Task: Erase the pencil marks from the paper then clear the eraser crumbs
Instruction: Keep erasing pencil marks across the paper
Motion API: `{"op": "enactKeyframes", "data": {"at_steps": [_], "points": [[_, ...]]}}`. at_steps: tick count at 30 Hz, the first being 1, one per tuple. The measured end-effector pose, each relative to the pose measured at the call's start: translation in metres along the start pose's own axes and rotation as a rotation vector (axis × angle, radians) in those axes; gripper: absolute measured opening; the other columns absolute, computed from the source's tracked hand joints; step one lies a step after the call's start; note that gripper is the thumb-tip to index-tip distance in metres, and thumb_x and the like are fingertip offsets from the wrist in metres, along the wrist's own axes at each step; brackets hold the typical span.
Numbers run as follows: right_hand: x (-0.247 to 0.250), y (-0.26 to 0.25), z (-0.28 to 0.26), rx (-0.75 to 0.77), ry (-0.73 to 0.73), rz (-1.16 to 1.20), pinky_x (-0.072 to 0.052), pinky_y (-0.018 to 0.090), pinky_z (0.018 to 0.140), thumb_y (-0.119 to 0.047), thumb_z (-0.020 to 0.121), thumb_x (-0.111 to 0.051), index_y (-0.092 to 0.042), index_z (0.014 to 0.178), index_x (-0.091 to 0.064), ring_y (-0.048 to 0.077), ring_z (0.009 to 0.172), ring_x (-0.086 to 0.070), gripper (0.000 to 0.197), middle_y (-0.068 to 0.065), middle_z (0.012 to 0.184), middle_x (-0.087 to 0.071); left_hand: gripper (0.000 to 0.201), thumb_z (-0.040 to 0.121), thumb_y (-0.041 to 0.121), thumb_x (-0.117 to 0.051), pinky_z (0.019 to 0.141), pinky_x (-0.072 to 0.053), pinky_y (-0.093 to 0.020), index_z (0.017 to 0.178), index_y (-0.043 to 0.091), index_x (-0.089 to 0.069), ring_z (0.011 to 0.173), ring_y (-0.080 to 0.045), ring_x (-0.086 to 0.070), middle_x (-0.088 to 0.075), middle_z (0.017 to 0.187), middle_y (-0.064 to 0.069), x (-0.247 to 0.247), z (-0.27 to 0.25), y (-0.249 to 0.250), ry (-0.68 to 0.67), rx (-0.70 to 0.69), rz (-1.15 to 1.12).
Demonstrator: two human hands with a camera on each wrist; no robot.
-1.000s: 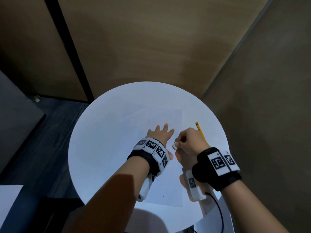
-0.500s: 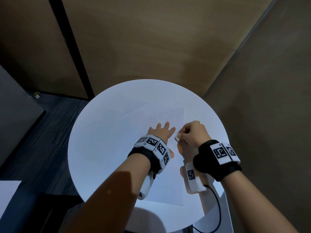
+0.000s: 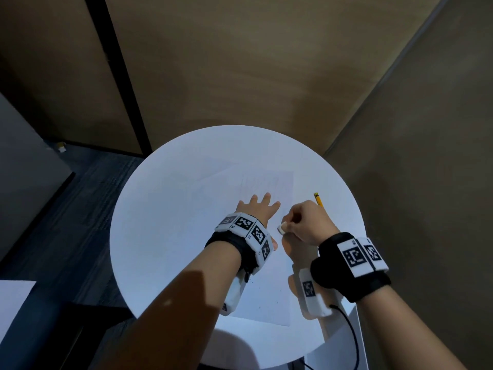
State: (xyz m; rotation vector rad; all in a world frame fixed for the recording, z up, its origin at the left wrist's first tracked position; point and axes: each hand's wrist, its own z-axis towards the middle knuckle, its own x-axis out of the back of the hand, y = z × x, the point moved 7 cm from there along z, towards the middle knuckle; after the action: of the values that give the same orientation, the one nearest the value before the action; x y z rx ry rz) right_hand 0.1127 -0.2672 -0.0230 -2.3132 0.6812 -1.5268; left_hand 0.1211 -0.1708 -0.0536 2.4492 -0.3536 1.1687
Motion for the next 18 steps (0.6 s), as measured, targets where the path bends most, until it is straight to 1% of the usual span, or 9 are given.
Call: {"op": "enactKeyframes", "data": {"at_steps": [2,4,6,8,11,13,15,16,18], "points": [[-0.001,-0.001,0.001,-0.011,-0.054,-0.016,-0.041,0.018,0.058,-0.010,0.083,-0.067,-0.013,0.071,-0.062,0.013,0.072,-0.056,0.014,0.000,0.071,-0.061,0.101,0.081,0.041,-0.071,0.114,-0.015,-0.052,0.152,0.021,-0.002,0.145,-0.034,-0.002,0.006,0.159,-0.008,0.000,0.000,-0.001,0.005,0.000,-0.005],[0.005,-0.001,0.005,-0.014,0.024,0.023,-0.044,0.021,0.067,-0.010,0.083,-0.067,-0.008,0.077,-0.067,0.014,0.077,-0.057,0.006,0.004,0.078,-0.065,0.100,0.082,0.041,-0.071,0.114,-0.016,-0.052,0.152,0.021,-0.003,0.145,-0.034,-0.003,0.005,0.159,-0.008,0.000,0.000,0.000,0.008,-0.003,-0.008],[0.009,-0.001,0.005,0.001,0.122,0.049,-0.044,0.024,0.072,-0.011,0.083,-0.067,-0.005,0.083,-0.069,0.016,0.082,-0.058,0.006,0.008,0.088,-0.069,0.100,0.082,0.041,-0.070,0.114,-0.015,-0.052,0.152,0.021,-0.002,0.145,-0.034,-0.002,0.006,0.159,-0.008,0.000,0.000,0.000,0.001,-0.004,-0.005],[0.005,-0.001,0.002,0.020,0.091,0.021,-0.043,0.021,0.069,-0.010,0.084,-0.066,-0.006,0.081,-0.068,0.016,0.080,-0.059,0.006,0.008,0.087,-0.069,0.102,0.081,0.042,-0.070,0.114,-0.013,-0.052,0.152,0.021,0.000,0.145,-0.034,0.000,0.008,0.159,-0.007,0.000,0.001,0.000,-0.010,0.000,-0.004],[-0.002,0.001,-0.001,0.007,-0.056,-0.035,-0.039,0.016,0.057,-0.010,0.085,-0.065,-0.015,0.068,-0.061,0.009,0.068,-0.055,0.019,-0.002,0.071,-0.062,0.104,0.082,0.042,-0.070,0.114,-0.011,-0.052,0.152,0.021,0.003,0.145,-0.034,0.002,0.011,0.159,-0.007,-0.001,0.001,-0.002,-0.025,0.001,-0.013],[0.002,0.000,0.003,0.001,-0.021,-0.013,-0.041,0.018,0.060,-0.010,0.085,-0.065,-0.014,0.068,-0.063,0.011,0.070,-0.055,0.018,-0.002,0.071,-0.062,0.102,0.082,0.042,-0.070,0.114,-0.012,-0.052,0.152,0.021,0.001,0.145,-0.034,0.001,0.009,0.159,-0.007,-0.001,0.001,-0.002,-0.013,-0.003,-0.016],[0.007,-0.004,0.004,0.011,0.085,0.043,-0.041,0.021,0.068,-0.010,0.084,-0.065,-0.008,0.078,-0.069,0.013,0.077,-0.056,0.008,0.004,0.081,-0.067,0.101,0.082,0.042,-0.070,0.114,-0.014,-0.052,0.152,0.022,0.000,0.145,-0.034,0.000,0.008,0.159,-0.007,-0.001,0.002,-0.001,-0.003,-0.005,-0.011],[0.008,-0.005,0.002,0.020,0.110,0.050,-0.041,0.020,0.067,-0.009,0.084,-0.065,-0.006,0.080,-0.070,0.013,0.078,-0.056,0.007,0.006,0.084,-0.067,0.101,0.082,0.043,-0.070,0.114,-0.014,-0.052,0.152,0.022,0.000,0.145,-0.033,0.000,0.008,0.159,-0.007,-0.001,0.002,-0.001,-0.003,-0.004,-0.007],[0.001,-0.005,-0.002,0.036,0.044,0.025,-0.038,0.016,0.058,-0.010,0.084,-0.065,-0.009,0.075,-0.067,0.012,0.075,-0.055,0.009,0.003,0.079,-0.065,0.103,0.082,0.043,-0.070,0.114,-0.012,-0.052,0.152,0.022,0.002,0.145,-0.033,0.001,0.010,0.159,-0.007,-0.001,0.002,-0.001,-0.014,-0.005,-0.005]]}}
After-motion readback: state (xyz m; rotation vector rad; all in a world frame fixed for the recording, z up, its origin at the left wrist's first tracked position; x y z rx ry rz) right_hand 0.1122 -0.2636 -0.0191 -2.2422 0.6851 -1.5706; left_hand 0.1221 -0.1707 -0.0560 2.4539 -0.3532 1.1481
